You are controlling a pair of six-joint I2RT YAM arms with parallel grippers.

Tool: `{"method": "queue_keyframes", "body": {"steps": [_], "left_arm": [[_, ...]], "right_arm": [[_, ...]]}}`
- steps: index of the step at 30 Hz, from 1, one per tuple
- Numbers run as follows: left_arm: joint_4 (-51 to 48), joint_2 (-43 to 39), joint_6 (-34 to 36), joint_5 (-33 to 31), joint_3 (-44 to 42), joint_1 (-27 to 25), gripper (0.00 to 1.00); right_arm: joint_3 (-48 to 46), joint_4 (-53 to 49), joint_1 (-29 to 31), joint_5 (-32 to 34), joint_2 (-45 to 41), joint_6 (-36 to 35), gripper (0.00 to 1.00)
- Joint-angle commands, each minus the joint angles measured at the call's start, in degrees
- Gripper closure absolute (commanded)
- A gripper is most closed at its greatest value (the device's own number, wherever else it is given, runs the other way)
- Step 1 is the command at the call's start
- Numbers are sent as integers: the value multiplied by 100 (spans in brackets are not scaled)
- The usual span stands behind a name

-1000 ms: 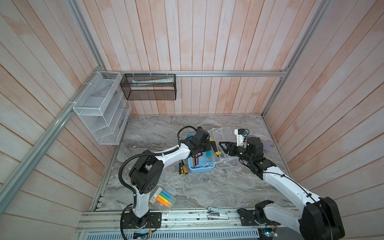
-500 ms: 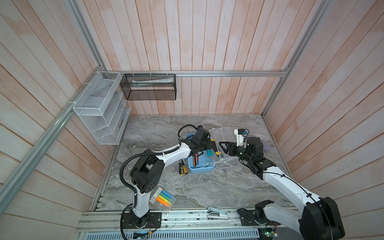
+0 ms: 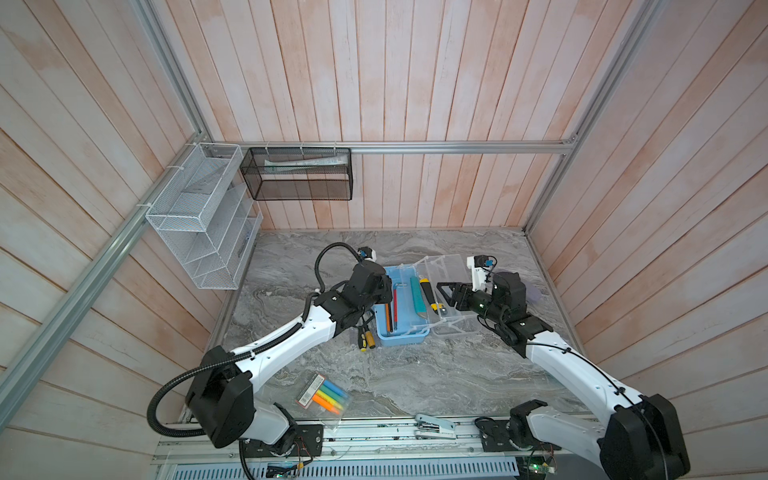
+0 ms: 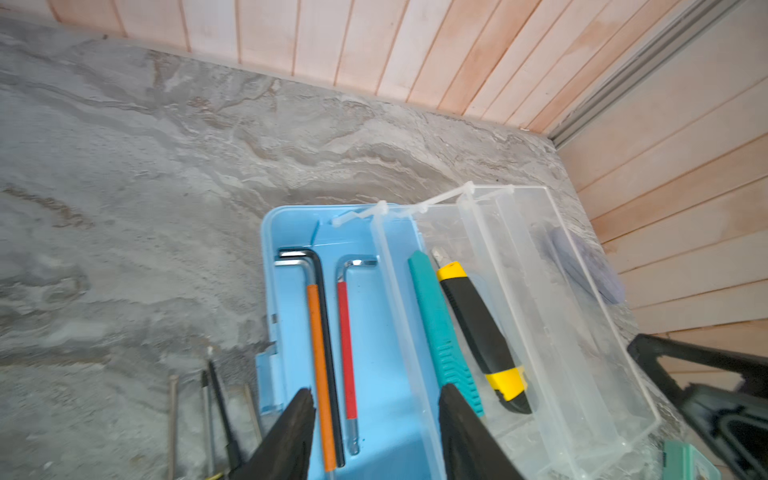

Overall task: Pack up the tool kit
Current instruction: 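Open the left gripper and move it back over the screwdrivers, then lower the left gripper onto the clear-handled screwdriver and close on it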

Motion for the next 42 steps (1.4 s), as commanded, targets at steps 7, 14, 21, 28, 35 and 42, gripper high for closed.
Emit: {"method": "queue_keyframes", "body": {"steps": [7, 14, 21, 28, 35, 42], "left_arm": [[-493, -920, -199, -63, -1315, 645, 49], [-567, -1049, -270, 202, -1837, 921, 49], [-372, -706, -243, 396, -2051, 999, 49], [-114, -236, -235, 655, -2013, 1004, 54], [76, 254, -174, 759, -1959, 1004, 63], [145, 543, -140, 760, -1910, 995, 67]], "right_arm": [[645, -705, 1027, 1461, 96, -524, 41], [866, -946, 1785, 2209, 260, -580, 42], [938, -925, 2135, 2165, 561, -444, 43], [962, -757, 2146, 2003, 830, -372, 43], [981, -678, 2146, 1954, 965, -343, 42], [1000, -631, 2146, 1968, 1035, -367, 42]]}}
